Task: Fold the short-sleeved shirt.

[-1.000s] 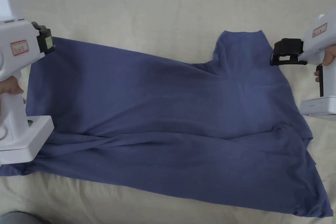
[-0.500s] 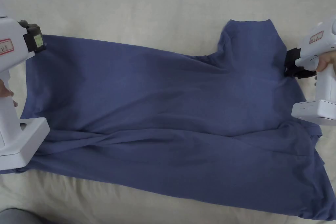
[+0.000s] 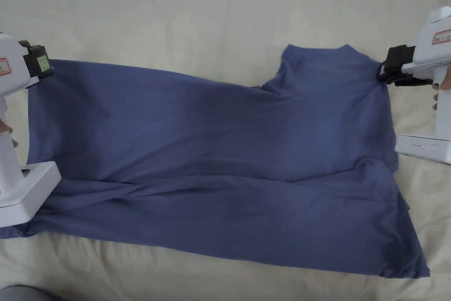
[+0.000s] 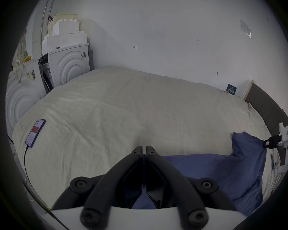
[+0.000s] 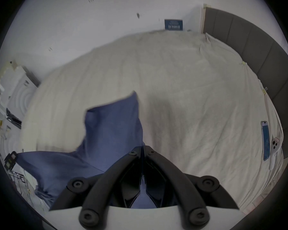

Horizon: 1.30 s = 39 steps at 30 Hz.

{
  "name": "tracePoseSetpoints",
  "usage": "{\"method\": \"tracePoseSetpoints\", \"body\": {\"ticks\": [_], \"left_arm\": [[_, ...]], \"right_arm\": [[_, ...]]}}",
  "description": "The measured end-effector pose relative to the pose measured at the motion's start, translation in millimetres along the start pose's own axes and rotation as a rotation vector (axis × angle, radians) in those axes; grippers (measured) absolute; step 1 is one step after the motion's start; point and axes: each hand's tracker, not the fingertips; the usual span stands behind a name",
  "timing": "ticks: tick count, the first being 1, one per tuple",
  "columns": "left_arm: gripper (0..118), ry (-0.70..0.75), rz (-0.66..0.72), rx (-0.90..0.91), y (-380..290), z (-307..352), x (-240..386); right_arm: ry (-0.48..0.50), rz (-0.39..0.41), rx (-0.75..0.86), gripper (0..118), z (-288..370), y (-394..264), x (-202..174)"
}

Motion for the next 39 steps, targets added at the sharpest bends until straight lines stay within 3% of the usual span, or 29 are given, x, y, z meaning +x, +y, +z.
{"method": "tracePoseSetpoints", "body": {"ticks": [9,16,25,36,37,39], "left_arm": [[0,-0.013,0.054,0.016,-5,45,-30],[0,0.001,0.085,-0.011,-37,72,-58],[0,0.033,0.098,-0.165,-103,66,-74],[0,0.1,0.054,-0.293,-152,44,-68],[1,0.102,0.048,-0.294,-153,44,-67],[23,0.106,0.042,-0.284,-150,47,-65]], "right_arm": [[0.05,0.033,0.179,1,115,-62,9],[0.036,0.036,0.216,2,156,-129,17],[0.008,-0.091,0.137,2,146,-208,42],[-0.086,-0.113,-0.008,2,98,-261,46],[-0.088,-0.112,-0.005,2,97,-263,46],[-0.091,-0.086,0.0,8,101,-263,42]]}}
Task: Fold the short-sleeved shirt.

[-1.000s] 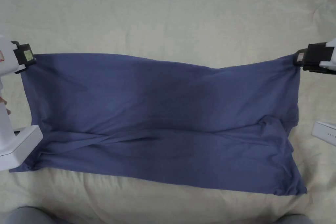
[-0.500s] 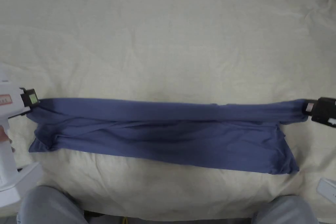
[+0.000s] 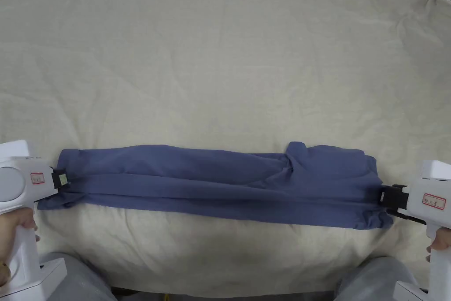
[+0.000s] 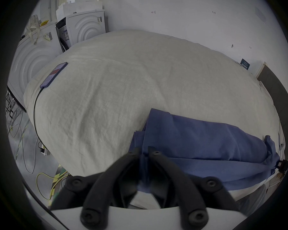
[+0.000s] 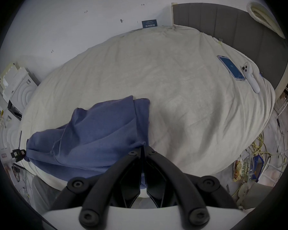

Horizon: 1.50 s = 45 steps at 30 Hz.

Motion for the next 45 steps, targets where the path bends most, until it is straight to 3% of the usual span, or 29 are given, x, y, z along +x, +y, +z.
{"method": "tracePoseSetpoints", "body": {"ticks": [1,2,3,4,5,9,14,20,22,24,26,29,31,33,34,35,45], "left_arm": [[42,0.001,0.001,0.002,2,2,-2],[69,0.004,0.005,0.007,6,6,-3],[97,0.009,0.014,0.014,10,11,-4],[109,0.018,0.022,0.036,13,17,-5],[112,0.03,0.025,0.098,18,26,-5],[112,0.065,-0.059,0.271,37,62,9],[112,0.087,-0.189,0.552,38,101,45],[109,-0.034,-0.228,0.655,24,111,79],[96,-0.073,-0.233,0.664,16,110,88],[74,-0.091,-0.265,0.68,8,111,96],[64,-0.12,-0.288,0.669,4,109,103],[27,-0.144,-0.302,0.673,-3,107,108],[4,-0.149,-0.306,0.682,-6,107,109],[0,-0.159,-0.293,0.687,-8,107,110],[0,-0.17,-0.292,0.673,-8,107,110],[0,-0.184,-0.279,0.657,-8,106,109],[0,-0.201,-0.266,0.63,-12,103,111]], "right_arm": [[-0.009,0.01,0.003,22,4,2,-2],[-0.021,0.032,0.005,47,9,6,-2],[-0.047,0.067,0.021,82,15,10,-3],[-0.078,0.091,0.053,99,22,14,-6],[-0.109,0.12,0.103,103,33,18,-9],[-0.136,0.18,0.309,103,74,37,-22],[-0.072,0.163,0.572,103,115,46,-50],[-0.027,0.166,0.749,103,116,32,-84],[0.007,0.168,0.768,103,111,25,-91],[0.038,0.188,0.779,103,109,19,-101],[0.046,0.214,0.774,103,107,15,-109],[0.08,0.217,0.775,93,108,10,-116],[0.08,0.21,0.778,55,107,7,-120],[0.078,0.192,0.773,17,106,7,-121],[0.086,0.175,0.77,6,105,6,-120],[0.084,0.162,0.769,2,104,6,-120],[0.063,0.164,0.745,0,102,0,-118]]}}
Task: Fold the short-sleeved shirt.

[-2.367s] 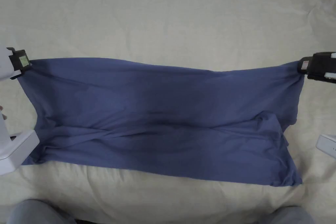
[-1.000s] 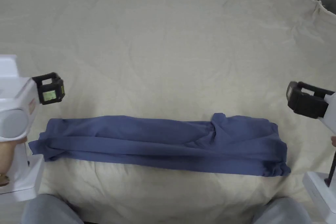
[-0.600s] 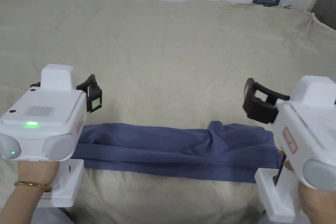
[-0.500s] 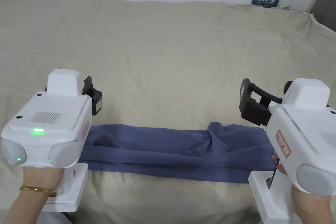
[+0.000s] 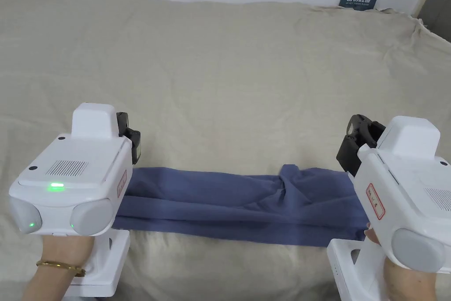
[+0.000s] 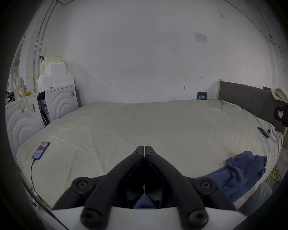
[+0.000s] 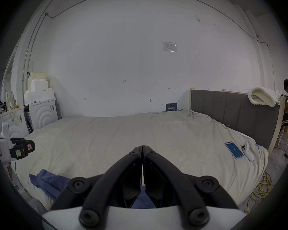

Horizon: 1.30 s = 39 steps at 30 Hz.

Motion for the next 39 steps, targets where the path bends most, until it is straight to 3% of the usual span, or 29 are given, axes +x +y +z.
{"method": "tracePoseSetpoints", "body": {"ticks": [17,19,20,23,24,28,33,39], "left_arm": [[0,-0.061,0.069,-0.067,13,-9,-20],[10,-0.11,0.115,-0.148,20,-18,-33],[21,-0.127,0.143,-0.171,23,-23,-42],[95,-0.187,0.216,-0.292,29,-42,-70],[113,-0.209,0.233,-0.344,30,-46,-76],[116,-0.254,0.22,-0.509,24,-69,-108],[116,-0.319,0.37,-0.666,3,-94,-158],[116,-0.335,0.365,-0.782,-28,-113,-195]], "right_arm": [[0.0,0.016,-0.001,0,1,2,-1],[0.004,0.016,-0.002,0,0,2,-1],[0.004,0.018,-0.003,0,0,3,-2],[0.006,0.02,-0.008,0,-1,2,-2],[0.006,0.018,-0.01,0,-2,2,-2],[0.003,0.014,-0.018,0,-4,0,-4],[0.0,0.024,-0.033,0,-8,-1,-9],[-0.013,0.05,-0.063,0,-17,-5,-15]]}}
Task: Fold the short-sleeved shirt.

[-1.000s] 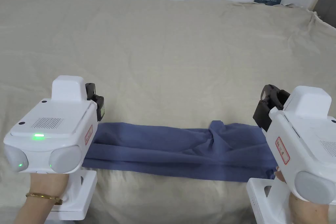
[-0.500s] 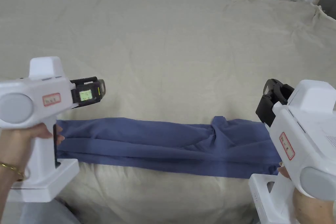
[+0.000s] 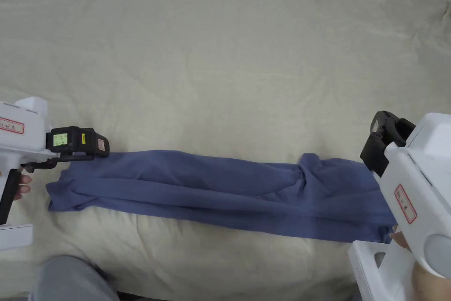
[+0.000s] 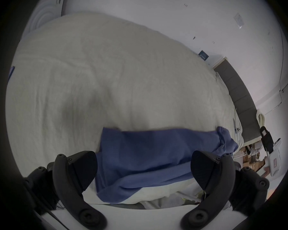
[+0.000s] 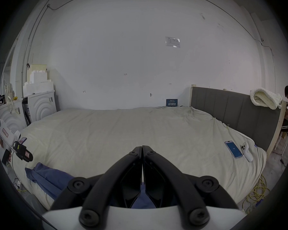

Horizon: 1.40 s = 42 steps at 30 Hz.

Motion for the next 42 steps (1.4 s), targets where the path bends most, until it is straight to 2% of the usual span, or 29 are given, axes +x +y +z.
{"method": "tracePoseSetpoints", "body": {"ticks": [5,8,10,13,14,17,20,22,24,29,37,42], "left_arm": [[114,0.027,0.068,-0.047,-1,-16,-23],[106,0.033,0.109,-0.069,1,-24,-30],[96,0.037,0.117,-0.086,1,-28,-31],[81,0.109,0.062,-0.12,-2,-33,-22],[75,0.117,0.048,-0.122,-2,-31,-18],[33,0.195,0.037,-0.148,-1,-30,-7],[8,0.213,-0.008,-0.149,-7,-33,8],[6,0.195,-0.008,-0.147,-9,-35,16],[5,0.285,-0.074,-0.149,-10,-37,30],[4,0.289,-0.048,-0.114,-8,-15,54],[4,0.117,-0.017,-0.009,-4,39,99],[4,-0.033,-0.065,-0.034,-4,35,147]], "right_arm": [[-0.015,0.005,-0.022,0,-6,-4,-5],[-0.016,0.014,-0.036,0,-9,-5,-6],[-0.016,0.019,-0.044,0,-11,-7,-7],[-0.016,0.019,-0.05,0,-12,-8,-7],[-0.016,0.019,-0.052,0,-12,-8,-6],[-0.016,0.015,-0.055,0,-12,-10,-5],[-0.015,0.006,-0.058,0,-12,-13,-3],[-0.015,0.003,-0.061,0,-11,-14,-3],[-0.012,0.001,-0.062,0,-10,-14,-2],[-0.007,-0.013,-0.049,0,-5,-14,4],[-0.005,-0.05,-0.024,0,-1,-13,15],[-0.005,-0.072,-0.015,0,4,-15,21]]}}
